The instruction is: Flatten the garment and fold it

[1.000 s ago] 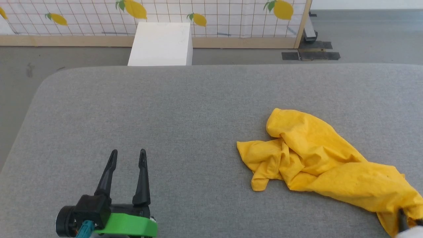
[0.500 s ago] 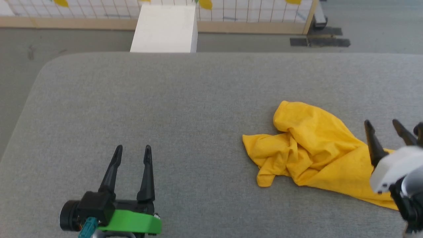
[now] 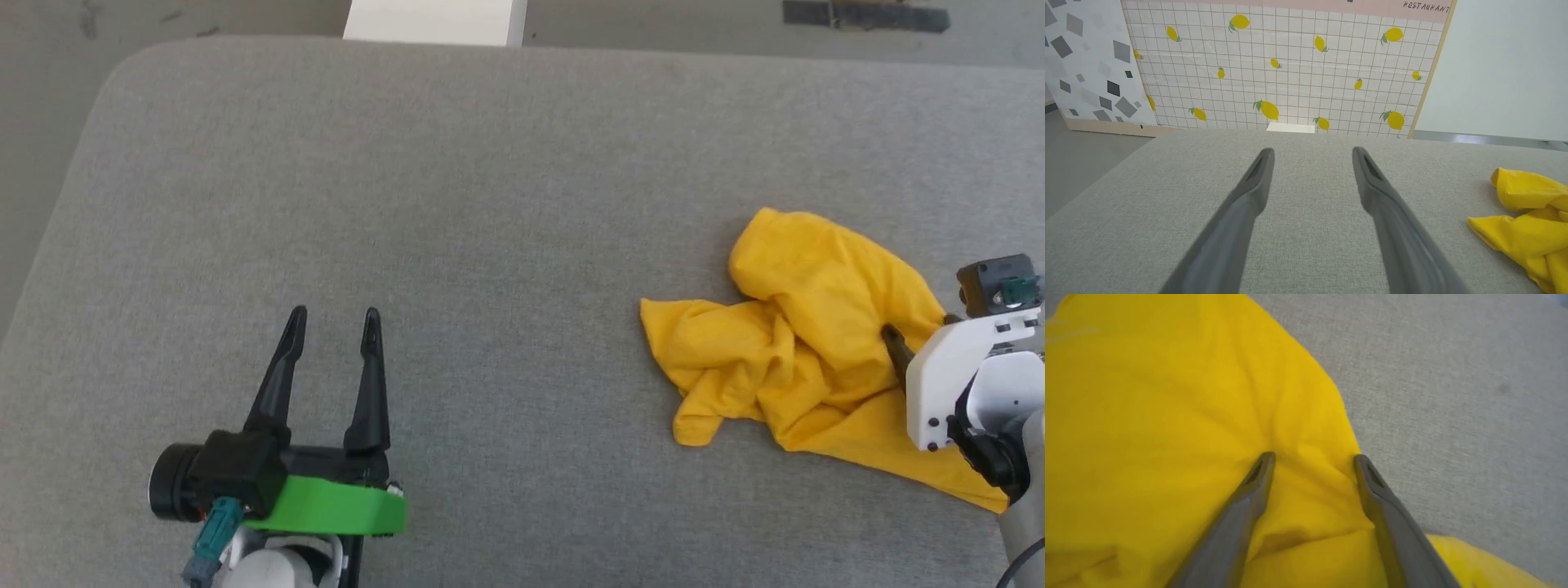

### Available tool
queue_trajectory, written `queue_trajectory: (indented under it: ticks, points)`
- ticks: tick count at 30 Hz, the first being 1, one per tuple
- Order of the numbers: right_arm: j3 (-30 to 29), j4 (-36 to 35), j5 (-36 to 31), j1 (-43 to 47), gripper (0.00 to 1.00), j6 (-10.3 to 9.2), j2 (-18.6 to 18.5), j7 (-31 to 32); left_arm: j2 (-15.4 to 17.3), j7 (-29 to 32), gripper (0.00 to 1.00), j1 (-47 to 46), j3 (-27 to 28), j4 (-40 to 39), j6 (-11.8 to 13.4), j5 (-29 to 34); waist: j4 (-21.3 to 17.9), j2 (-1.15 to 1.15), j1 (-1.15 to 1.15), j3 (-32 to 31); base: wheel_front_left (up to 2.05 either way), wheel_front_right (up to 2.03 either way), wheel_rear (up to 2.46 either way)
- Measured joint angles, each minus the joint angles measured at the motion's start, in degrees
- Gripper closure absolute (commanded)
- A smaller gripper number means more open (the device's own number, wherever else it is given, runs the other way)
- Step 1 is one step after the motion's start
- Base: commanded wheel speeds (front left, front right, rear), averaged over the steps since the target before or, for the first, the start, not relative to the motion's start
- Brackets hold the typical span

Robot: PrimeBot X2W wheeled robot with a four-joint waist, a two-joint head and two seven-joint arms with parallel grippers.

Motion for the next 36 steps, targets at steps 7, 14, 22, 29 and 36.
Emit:
queue_trajectory:
  ticks: [7, 14, 22, 29, 36]
  points:
    - [2.7, 2.5, 1.8, -3.3, 1.0, 0.01, -1.9, -0.1, 0.0, 0.0, 0.0, -1.2, -0.3, 0.5, 0.3, -0.4, 1.0, 0.0, 0.0, 1.8, 0.0, 0.0, 0.0]
    - [4.6, -0.3, 2.0, -8.9, 1.0, 0.01, -3.3, -4.4, 0.0, 0.0, 0.0, -1.1, -0.3, 1.2, 0.6, -0.9, 0.0, 0.0, 0.0, 0.0, 0.0, 0.0, 0.0]
    - [-6.0, 1.2, -1.4, -15.6, 1.0, 0.01, -6.3, -7.5, 0.0, 0.0, 0.0, -1.3, -0.3, 0.4, 0.8, -0.8, -0.6, 0.0, 0.0, 0.9, 0.0, 0.0, 0.0]
    - [-17.6, 9.3, -7.5, -10.4, 0.96, 0.0, -5.6, -7.5, 0.0, 0.0, 0.0, -2.2, -0.6, 0.9, 0.7, -0.9, 0.7, 0.0, 0.0, 3.8, 0.0, 0.0, 0.0]
    - [-18.9, 9.8, -9.1, -9.8, 0.0, 0.0, -2.3, -12.9, 0.0, 0.0, 0.0, -2.5, -0.4, 1.9, 0.7, -0.8, 0.9, 0.0, 0.0, 3.6, 0.0, 0.0, 0.0]
